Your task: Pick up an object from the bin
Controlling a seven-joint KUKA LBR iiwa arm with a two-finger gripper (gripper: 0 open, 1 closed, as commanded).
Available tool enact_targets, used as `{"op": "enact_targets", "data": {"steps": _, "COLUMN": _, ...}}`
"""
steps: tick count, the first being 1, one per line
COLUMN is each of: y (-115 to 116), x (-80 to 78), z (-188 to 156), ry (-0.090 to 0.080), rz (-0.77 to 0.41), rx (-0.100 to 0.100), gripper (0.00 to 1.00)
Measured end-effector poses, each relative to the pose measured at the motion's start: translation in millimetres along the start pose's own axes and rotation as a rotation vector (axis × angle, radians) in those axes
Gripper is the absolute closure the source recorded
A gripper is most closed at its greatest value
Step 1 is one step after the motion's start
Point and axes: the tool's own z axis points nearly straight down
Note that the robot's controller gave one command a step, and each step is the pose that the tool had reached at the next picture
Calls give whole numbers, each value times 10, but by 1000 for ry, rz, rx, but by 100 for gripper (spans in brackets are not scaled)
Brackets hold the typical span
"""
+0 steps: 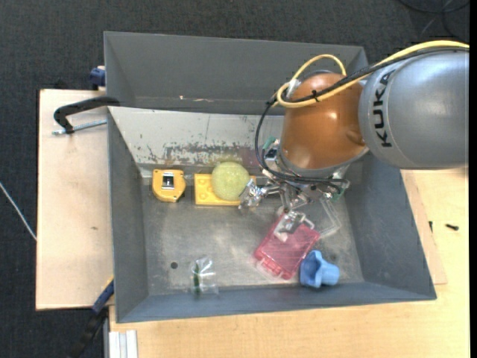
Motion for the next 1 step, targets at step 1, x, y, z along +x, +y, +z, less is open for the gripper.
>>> {"op": "enact_targets", "data": {"steps": 1, "y": 0, "x": 0, "z": 0, "ry": 0, "rz": 0, "rx": 0, "gripper": 100}}
